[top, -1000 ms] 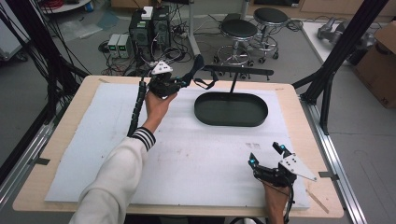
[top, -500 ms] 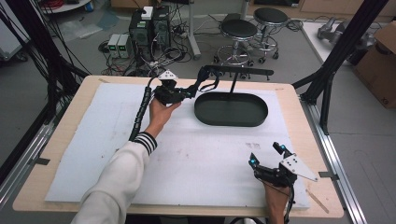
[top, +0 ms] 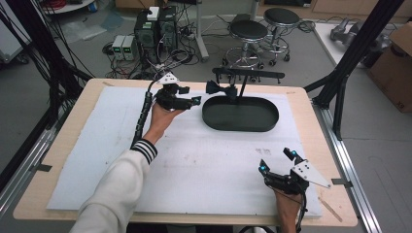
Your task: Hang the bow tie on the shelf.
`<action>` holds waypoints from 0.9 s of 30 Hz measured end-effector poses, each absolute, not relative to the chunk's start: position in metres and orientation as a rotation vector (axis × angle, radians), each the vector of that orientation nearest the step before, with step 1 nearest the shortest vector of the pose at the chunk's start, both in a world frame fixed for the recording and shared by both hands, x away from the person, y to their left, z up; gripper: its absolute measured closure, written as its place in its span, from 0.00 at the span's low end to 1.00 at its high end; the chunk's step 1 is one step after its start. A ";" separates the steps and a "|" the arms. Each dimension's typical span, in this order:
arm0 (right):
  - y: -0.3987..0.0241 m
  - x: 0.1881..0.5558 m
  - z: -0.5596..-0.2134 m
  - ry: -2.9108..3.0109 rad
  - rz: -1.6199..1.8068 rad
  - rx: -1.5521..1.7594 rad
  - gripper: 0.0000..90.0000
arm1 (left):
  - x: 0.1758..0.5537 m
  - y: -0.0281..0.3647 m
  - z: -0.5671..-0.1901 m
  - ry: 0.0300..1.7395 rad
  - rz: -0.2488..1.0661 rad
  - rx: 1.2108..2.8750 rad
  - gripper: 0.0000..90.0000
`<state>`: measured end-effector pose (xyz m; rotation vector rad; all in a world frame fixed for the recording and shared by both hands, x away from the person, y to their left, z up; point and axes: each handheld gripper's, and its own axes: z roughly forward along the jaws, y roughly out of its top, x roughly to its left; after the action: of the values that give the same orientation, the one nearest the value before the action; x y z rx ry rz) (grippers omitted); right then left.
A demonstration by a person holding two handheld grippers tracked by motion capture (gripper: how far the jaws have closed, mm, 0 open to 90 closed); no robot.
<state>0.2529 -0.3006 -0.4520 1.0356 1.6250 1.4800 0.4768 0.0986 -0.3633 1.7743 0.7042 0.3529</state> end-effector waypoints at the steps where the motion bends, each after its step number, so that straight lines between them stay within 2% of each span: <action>1: -0.301 0.253 -0.452 1.624 1.479 1.035 0.03 | 0.474 0.100 -0.363 0.689 0.357 1.773 0.21; 4: -0.300 0.253 -0.452 1.625 1.480 1.036 0.03 | 0.458 0.113 -0.360 0.645 0.304 1.735 0.15; 7: -0.300 0.252 -0.452 1.623 1.484 1.035 0.03 | 0.447 0.122 -0.356 0.612 0.322 1.728 0.15; 16: -0.298 0.250 -0.453 1.614 1.468 1.001 0.03 | 0.384 0.182 -0.350 0.539 0.379 1.656 0.14; 20: -0.298 0.249 -0.453 1.614 1.470 1.000 0.03 | 0.355 0.223 -0.361 0.559 0.426 1.614 0.14; 22: -0.298 0.249 -0.453 1.612 1.470 1.005 0.03 | 0.350 0.230 -0.364 0.567 0.436 1.607 0.14; 27: -0.298 0.250 -0.453 1.616 1.469 1.005 0.03 | 0.318 0.268 -0.393 0.602 0.538 1.590 0.14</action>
<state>0.2496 -0.2982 -0.4526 1.0051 1.6158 1.4693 0.3177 0.2681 -0.3929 1.5898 0.6016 0.5382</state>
